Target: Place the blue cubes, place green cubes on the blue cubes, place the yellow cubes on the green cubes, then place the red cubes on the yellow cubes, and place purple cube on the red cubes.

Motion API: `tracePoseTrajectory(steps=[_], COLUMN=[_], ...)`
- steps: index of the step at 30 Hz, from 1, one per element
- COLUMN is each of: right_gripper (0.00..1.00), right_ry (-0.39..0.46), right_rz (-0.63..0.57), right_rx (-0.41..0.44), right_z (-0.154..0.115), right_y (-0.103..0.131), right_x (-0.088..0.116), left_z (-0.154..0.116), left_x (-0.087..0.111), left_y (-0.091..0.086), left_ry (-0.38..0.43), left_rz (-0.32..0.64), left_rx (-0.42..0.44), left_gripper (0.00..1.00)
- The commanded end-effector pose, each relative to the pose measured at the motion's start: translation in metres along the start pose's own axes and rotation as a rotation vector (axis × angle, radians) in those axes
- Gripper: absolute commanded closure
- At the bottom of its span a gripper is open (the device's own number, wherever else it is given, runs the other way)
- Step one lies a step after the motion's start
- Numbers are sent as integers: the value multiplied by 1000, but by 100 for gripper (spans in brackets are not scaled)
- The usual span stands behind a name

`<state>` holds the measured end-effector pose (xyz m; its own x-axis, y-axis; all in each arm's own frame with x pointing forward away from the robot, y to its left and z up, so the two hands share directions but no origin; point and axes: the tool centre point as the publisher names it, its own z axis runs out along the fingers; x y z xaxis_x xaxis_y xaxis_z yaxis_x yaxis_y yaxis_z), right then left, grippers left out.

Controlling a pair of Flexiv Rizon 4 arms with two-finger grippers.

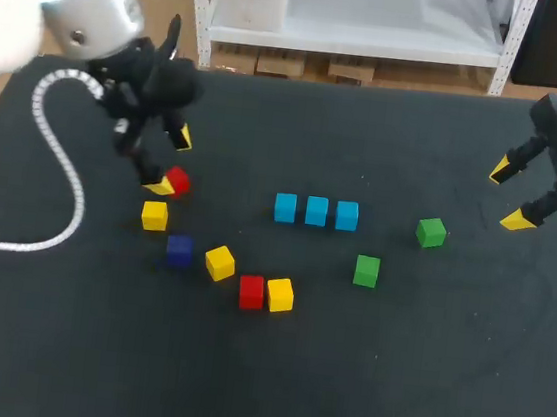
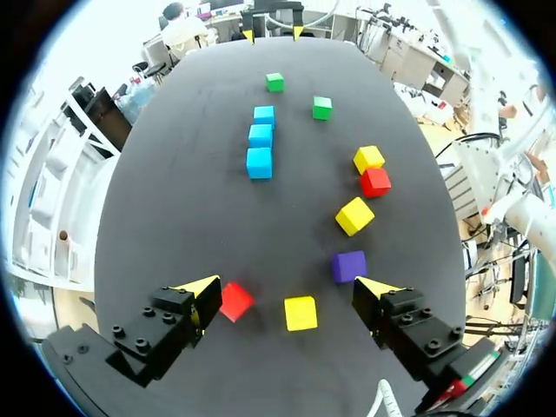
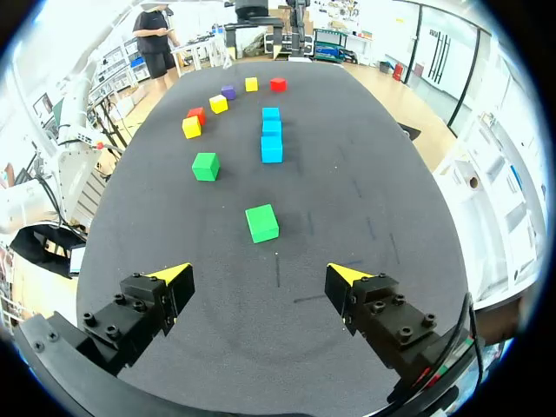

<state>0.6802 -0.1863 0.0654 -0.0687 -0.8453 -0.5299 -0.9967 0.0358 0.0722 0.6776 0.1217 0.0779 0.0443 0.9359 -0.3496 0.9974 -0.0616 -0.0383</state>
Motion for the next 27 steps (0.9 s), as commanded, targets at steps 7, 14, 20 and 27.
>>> tracePoseTrajectory(steps=[7,14,20,27], right_gripper=[0,0,0,0], right_ry=[-2,-2,-2,-2], right_rz=[-1,-1,-1,-1], right_rx=[1,1,1,1], right_z=[0,0,0,0], right_y=[0,0,0,0], right_x=[0,0,0,0], left_z=[-10,-10,-4,-1], left_x=[11,1,-13,-17], left_y=[-17,-19,-25,-24], left_ry=[-116,-128,-133,-142], left_rz=[2,20,65,63], left_rx=[-33,-27,-1,5], left_gripper=[0,0,0,0])
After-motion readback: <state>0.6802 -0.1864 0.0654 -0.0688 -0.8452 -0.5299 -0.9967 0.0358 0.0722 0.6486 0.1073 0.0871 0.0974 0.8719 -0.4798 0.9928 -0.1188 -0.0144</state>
